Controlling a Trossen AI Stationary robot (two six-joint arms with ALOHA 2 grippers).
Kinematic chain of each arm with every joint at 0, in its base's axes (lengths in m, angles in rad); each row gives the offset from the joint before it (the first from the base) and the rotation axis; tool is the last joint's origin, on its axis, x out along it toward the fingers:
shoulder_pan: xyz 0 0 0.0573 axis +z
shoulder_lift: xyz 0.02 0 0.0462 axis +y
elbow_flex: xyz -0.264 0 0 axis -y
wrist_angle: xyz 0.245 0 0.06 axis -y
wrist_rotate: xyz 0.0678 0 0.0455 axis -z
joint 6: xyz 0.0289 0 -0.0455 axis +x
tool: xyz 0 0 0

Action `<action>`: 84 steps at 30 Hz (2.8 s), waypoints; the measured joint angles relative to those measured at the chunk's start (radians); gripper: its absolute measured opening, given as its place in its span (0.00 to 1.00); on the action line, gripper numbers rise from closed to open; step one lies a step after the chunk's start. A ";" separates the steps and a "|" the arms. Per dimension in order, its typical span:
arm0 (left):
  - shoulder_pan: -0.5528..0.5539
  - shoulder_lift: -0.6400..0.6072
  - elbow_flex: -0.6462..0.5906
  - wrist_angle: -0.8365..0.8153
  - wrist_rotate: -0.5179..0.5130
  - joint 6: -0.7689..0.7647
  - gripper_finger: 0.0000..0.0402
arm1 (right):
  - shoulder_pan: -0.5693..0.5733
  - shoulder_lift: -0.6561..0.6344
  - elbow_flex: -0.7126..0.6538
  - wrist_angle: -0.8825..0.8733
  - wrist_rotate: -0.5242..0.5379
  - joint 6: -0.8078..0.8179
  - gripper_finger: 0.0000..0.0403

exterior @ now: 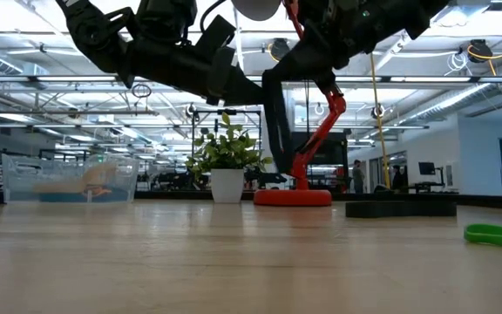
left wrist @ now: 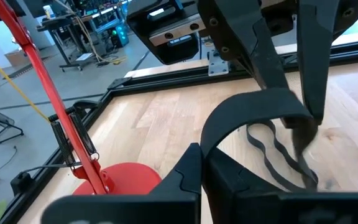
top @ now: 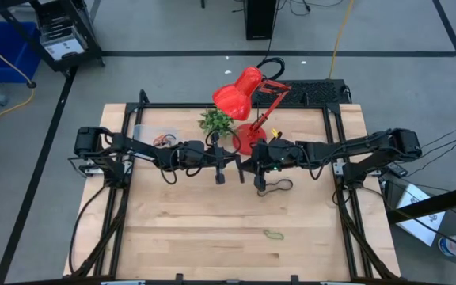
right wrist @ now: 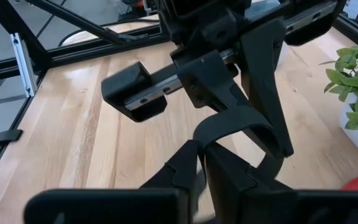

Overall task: Pick and place rubber bands into bin
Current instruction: Put the black rubber band into the transparent bin

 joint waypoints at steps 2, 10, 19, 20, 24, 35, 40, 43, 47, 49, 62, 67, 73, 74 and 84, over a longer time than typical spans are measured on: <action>0.000 0.000 0.000 0.000 0.000 0.000 0.03 | 0.000 0.000 0.000 -0.003 0.000 0.000 0.09; 0.000 0.000 0.000 -0.009 0.000 0.000 0.02 | 0.000 0.000 0.000 -0.018 -0.001 -0.028 0.27; 0.000 -0.080 -0.001 -0.179 -0.110 0.001 0.03 | 0.000 -0.059 0.001 -0.169 0.001 -0.045 0.41; 0.000 -0.108 -0.001 -0.223 -0.138 0.001 0.03 | 0.000 -0.067 0.000 -0.198 0.001 -0.045 0.42; -0.011 -0.248 -0.001 -0.391 -0.269 0.002 0.01 | 0.000 -0.100 -0.008 -0.264 0.004 -0.045 0.42; -0.040 -0.676 -0.001 -0.870 -0.580 -0.130 0.02 | -0.003 -0.129 -0.103 -0.231 0.010 -0.045 0.41; -0.039 -0.792 0.001 -1.024 -0.710 -0.177 0.01 | -0.006 -0.129 -0.129 -0.226 0.087 -0.045 0.41; -0.038 -0.826 0.000 -1.117 -0.761 -0.230 0.03 | -0.007 -0.129 -0.134 -0.218 0.133 -0.045 0.41; -0.036 -0.839 0.000 -1.306 -0.837 -0.351 0.01 | -0.007 -0.129 -0.137 -0.213 0.138 -0.045 0.42; -0.036 -0.839 -0.001 -1.414 -0.873 -0.442 0.02 | -0.007 -0.129 -0.137 -0.194 0.137 -0.045 0.42; -0.036 -0.832 -0.096 -1.716 -0.869 -0.891 0.02 | -0.007 -0.129 -0.137 -0.173 0.137 -0.051 0.41; -0.036 -0.815 -0.198 -1.711 -0.860 -0.994 0.03 | -0.007 -0.129 -0.137 -0.163 0.137 -0.051 0.41; -0.036 -0.800 -0.276 -1.644 -0.834 -1.061 0.02 | -0.007 -0.129 -0.137 -0.124 0.135 -0.052 0.41; -0.036 -0.799 -0.285 -1.635 -0.820 -1.065 0.01 | -0.007 -0.129 -0.137 -0.119 0.134 -0.052 0.41; -0.014 -0.800 -0.354 -1.613 -0.741 -1.189 0.08 | -0.007 -0.129 -0.137 -0.120 0.134 -0.052 0.42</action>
